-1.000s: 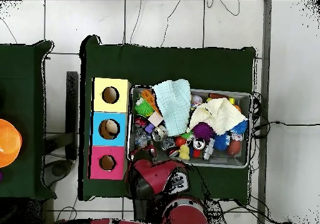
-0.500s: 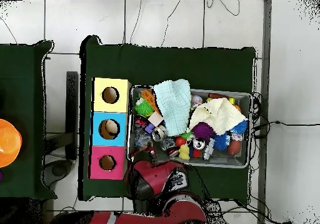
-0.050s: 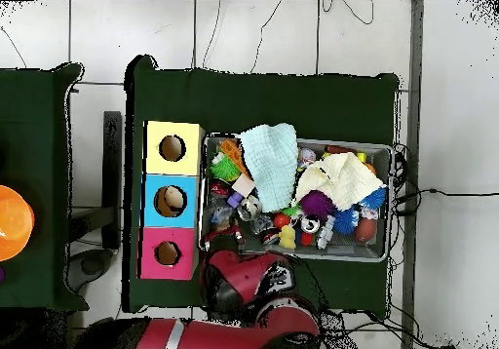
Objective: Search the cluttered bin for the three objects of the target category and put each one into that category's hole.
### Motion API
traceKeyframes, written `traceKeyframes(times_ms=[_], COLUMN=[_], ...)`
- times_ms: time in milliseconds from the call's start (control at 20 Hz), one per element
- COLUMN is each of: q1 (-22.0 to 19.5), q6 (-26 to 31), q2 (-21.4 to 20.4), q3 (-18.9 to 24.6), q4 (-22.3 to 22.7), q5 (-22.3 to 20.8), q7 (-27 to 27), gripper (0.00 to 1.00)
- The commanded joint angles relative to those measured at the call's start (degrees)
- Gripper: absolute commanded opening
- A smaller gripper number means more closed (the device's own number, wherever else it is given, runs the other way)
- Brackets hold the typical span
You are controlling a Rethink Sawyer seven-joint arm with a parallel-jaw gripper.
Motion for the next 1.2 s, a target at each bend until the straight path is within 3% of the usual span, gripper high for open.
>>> traceKeyframes(times_ms=[50, 550, 800, 1200], q1=[0.11, -2.63, -6.66, -10.44], q6=[-4.96, -6.14, -6.66, -8.49], q2=[6.17, 5.26, 5.31, 3.42], q3=[1.31, 4.55, 9.45, 13.93], q4=[-10.35, -10.37, -10.72, -7.02], q5=[4.29, 1.18, -3.46, -4.85], q7=[6.59, 7.96, 10.31, 12.36], gripper=[1.00, 1.00, 1.00, 1.00])
